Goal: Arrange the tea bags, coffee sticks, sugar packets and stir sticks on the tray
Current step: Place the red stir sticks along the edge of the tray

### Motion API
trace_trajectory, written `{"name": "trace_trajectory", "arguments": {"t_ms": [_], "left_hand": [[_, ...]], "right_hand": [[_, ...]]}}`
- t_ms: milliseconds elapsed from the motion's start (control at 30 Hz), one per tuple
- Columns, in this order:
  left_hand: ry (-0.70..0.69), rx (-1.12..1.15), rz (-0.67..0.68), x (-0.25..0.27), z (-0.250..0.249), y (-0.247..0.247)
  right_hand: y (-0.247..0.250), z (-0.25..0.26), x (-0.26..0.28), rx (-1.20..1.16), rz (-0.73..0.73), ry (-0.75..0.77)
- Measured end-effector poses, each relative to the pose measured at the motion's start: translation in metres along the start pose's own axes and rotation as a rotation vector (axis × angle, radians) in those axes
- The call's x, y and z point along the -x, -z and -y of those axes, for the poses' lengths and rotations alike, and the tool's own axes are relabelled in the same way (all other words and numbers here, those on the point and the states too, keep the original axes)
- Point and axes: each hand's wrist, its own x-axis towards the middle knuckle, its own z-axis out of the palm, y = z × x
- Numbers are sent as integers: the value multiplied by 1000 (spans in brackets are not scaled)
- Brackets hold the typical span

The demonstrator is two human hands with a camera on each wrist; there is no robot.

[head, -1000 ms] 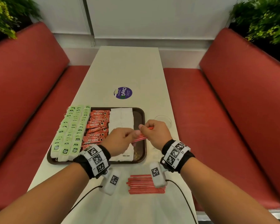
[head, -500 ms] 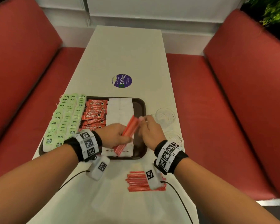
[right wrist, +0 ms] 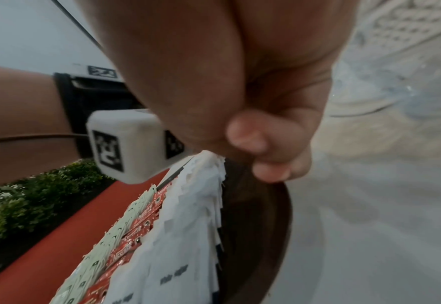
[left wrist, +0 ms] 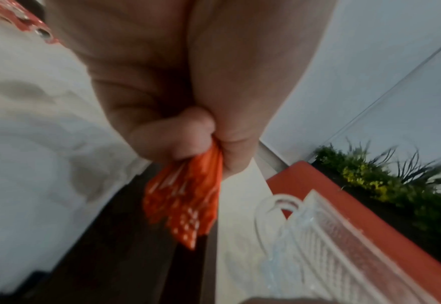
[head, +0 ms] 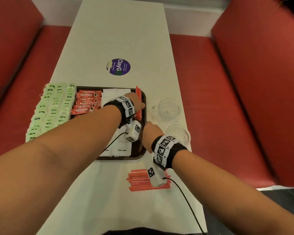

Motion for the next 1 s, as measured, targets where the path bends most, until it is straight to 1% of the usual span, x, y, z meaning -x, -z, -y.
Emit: {"name": "trace_trajectory", "arguments": {"t_ms": [133, 367, 467, 600, 667, 767, 833, 933, 1000], "left_hand": [[-14, -185, 14, -4, -2, -7], [-45, -224, -35, 2, -3, -5], [-74, -292, -36, 9, -2, -3], [-104, -361, -88, 27, 1, -2], [-96, -389, -71, 33, 2, -9], [-43, -448, -14, 35, 1, -23], [-30, -432, -13, 32, 1, -27], [-60, -383, -22, 32, 2, -23], [-84, -357, -53, 40, 3, -18]], "right_hand": [[-5, 3, -3, 29, 17, -8], [-6, 0, -4, 25, 36, -2], [-7, -1, -2, 32, 43, 7], [-8, -1, -1, 71, 69, 5], [-7, -1, 0, 67, 82, -2], [-7, 0, 3, 47, 81, 5], [-7, 0, 5, 43, 81, 10], [-5, -4, 11, 25, 67, 36], [-2, -8, 18, 25, 62, 55]]}}
